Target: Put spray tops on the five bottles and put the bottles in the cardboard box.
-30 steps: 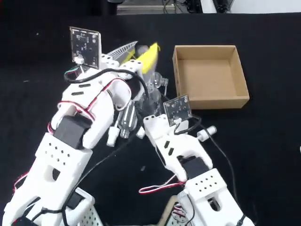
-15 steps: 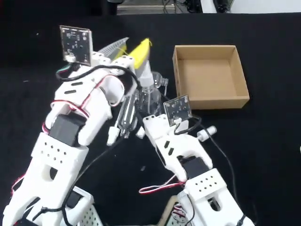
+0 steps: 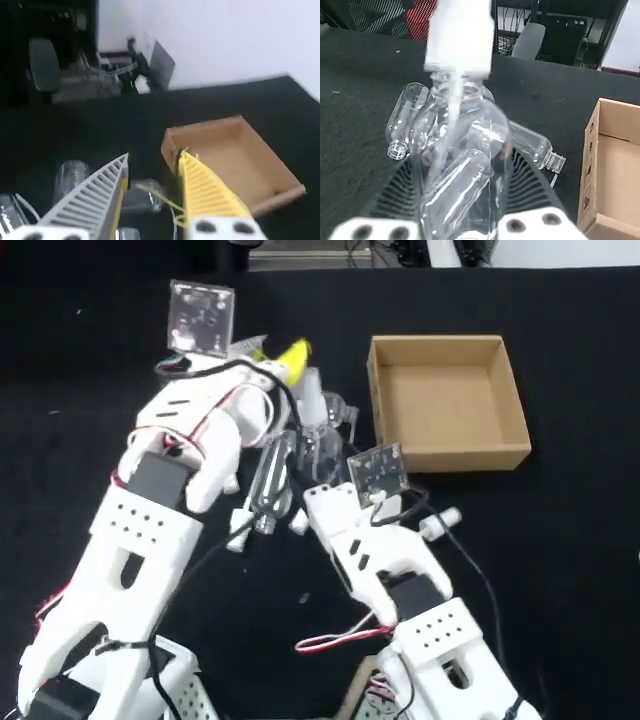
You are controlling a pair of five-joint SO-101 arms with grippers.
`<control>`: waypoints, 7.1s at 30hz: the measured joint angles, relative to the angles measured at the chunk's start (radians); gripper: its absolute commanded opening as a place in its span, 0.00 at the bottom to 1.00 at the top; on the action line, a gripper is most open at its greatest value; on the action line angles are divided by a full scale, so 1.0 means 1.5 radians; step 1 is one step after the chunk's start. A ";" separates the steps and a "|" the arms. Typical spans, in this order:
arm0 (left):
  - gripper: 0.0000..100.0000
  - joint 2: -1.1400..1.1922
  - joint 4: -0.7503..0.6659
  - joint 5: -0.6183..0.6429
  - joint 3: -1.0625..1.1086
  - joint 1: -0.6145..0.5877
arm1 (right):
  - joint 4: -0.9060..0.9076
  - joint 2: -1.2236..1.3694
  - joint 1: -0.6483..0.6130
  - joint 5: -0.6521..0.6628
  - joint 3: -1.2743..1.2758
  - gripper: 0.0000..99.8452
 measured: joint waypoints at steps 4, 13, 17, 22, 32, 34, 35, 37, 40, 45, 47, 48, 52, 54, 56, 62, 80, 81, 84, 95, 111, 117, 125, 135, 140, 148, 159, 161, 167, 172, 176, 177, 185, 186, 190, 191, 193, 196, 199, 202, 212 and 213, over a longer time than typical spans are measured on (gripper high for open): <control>0.15 -0.046 0.047 -0.001 0.000 0.030 | 0.000 0.000 0.000 0.000 0.000 0.01; 0.15 -0.091 0.125 -0.001 -0.001 0.039 | 0.000 0.000 0.000 0.001 0.001 0.01; 0.15 -0.096 0.148 -0.001 -0.003 0.039 | 0.000 0.000 0.000 0.001 0.001 0.01; 0.15 -0.097 0.154 -0.001 -0.004 0.039 | 0.000 0.000 -0.001 0.001 0.007 0.01; 0.15 -0.097 0.162 -0.048 -0.094 0.041 | 0.000 0.000 0.000 0.000 0.006 0.01; 0.15 -0.097 0.162 -0.049 -0.113 0.041 | 0.000 0.000 0.000 0.000 0.006 0.01; 0.15 -0.097 0.162 -0.049 -0.118 0.041 | 0.000 0.000 0.003 0.000 0.006 0.01; 0.15 -0.099 0.178 -0.049 -0.127 0.041 | 0.000 0.000 0.026 -0.002 0.006 0.01; 0.15 -0.129 0.244 -0.049 -0.132 0.041 | 0.000 0.000 0.083 -0.005 0.006 0.01; 0.15 -0.185 0.378 -0.049 -0.131 -0.018 | 0.092 0.000 0.197 -0.008 -0.040 0.01; 0.15 -0.197 0.386 -0.046 -0.105 -0.075 | 0.163 0.000 0.241 -0.008 -0.091 0.01; 0.15 -0.200 0.386 -0.048 -0.084 -0.102 | 0.200 0.000 0.266 -0.006 -0.121 0.01; 0.15 -0.200 0.338 -0.050 0.056 -0.168 | 0.338 0.000 0.377 -0.006 -0.239 0.01; 0.15 -0.202 0.292 -0.052 0.133 -0.173 | 0.367 0.000 0.439 -0.006 -0.282 0.01; 0.15 -0.202 0.239 -0.052 0.196 -0.173 | 0.367 0.000 0.496 -0.007 -0.308 0.01; 0.15 -0.200 0.110 -0.052 0.336 -0.173 | 0.264 0.000 0.607 0.084 -0.312 0.01; 0.15 -0.202 -0.059 -0.053 0.521 -0.114 | -0.407 0.583 0.808 0.127 -0.305 0.01; 0.15 -0.202 -0.069 -0.053 0.528 -0.114 | -0.443 0.627 0.815 0.127 -0.318 0.01; 0.15 -0.202 -0.086 -0.053 0.541 -0.113 | -0.552 0.753 0.836 0.127 -0.362 0.01; 0.15 -0.202 -0.092 -0.053 0.548 -0.102 | -0.698 1.123 0.876 0.127 -0.605 0.01; 0.15 -0.202 -0.092 -0.053 0.548 -0.104 | -0.707 1.277 0.888 0.127 -0.714 0.01; 0.15 -0.202 -0.092 -0.053 0.548 -0.104 | -0.711 1.277 0.888 0.126 -0.714 0.15; 0.15 -0.202 -0.092 -0.053 0.548 -0.104 | -0.711 1.277 0.888 0.126 -0.714 0.18; 0.15 -0.202 -0.092 -0.053 0.548 -0.104 | -0.711 1.270 0.887 0.126 -0.685 0.32; 0.15 -0.202 -0.092 -0.053 0.548 -0.104 | -0.711 1.199 0.882 0.126 -0.629 0.29; 0.15 -0.202 -0.092 -0.053 0.548 -0.104 | -0.711 1.119 0.882 0.126 -0.605 0.29; 0.15 -0.202 -0.092 -0.053 0.548 -0.104 | -0.612 1.117 0.882 0.126 -0.607 0.29; 0.15 -0.202 -0.092 -0.053 0.548 -0.104 | -0.612 1.117 0.882 0.126 -0.608 0.29; 0.15 -0.202 -0.092 -0.053 0.548 -0.104 | -0.612 1.117 0.882 0.126 -0.608 0.25; 0.15 -0.202 -0.092 -0.053 0.548 -0.104 | -0.612 1.117 0.882 0.126 -0.608 0.01; 0.15 -0.202 -0.092 -0.053 0.548 -0.104 | -0.612 1.117 0.885 0.126 -0.608 0.01; 0.15 -0.202 -0.092 -0.053 0.548 -0.104 | -0.612 1.117 0.886 0.123 -0.608 0.01; 0.15 -0.202 -0.092 -0.053 0.548 -0.104 | -0.612 0.975 0.881 0.120 -0.541 0.01; 0.15 -0.202 -0.092 -0.053 0.548 -0.104 | -0.612 0.940 0.870 0.120 -0.520 0.01; 0.15 -0.202 -0.092 -0.053 0.548 -0.104 | -0.553 0.801 0.801 0.147 -0.475 0.01; 0.15 -0.202 -0.092 -0.053 0.548 -0.104 | -0.520 0.769 0.783 0.151 -0.475 0.01; 0.15 -0.202 -0.092 -0.053 0.548 -0.104 | -0.441 0.706 0.745 0.147 -0.475 0.01; 0.15 -0.202 -0.092 -0.053 0.548 -0.104 | -0.316 0.651 0.698 0.108 -0.497 0.01; 0.15 -0.202 -0.092 -0.053 0.548 -0.104 | -0.225 0.640 0.650 0.075 -0.545 0.01; 0.15 -0.202 -0.092 -0.053 0.548 -0.104 | -0.207 0.652 0.600 0.063 -0.584 0.01; 0.15 -0.202 -0.092 -0.053 0.548 -0.104 | -0.206 0.864 0.490 0.061 -0.741 0.01; 0.15 -0.202 -0.092 -0.053 0.548 -0.104 | -0.206 0.888 0.487 0.061 -0.752 0.01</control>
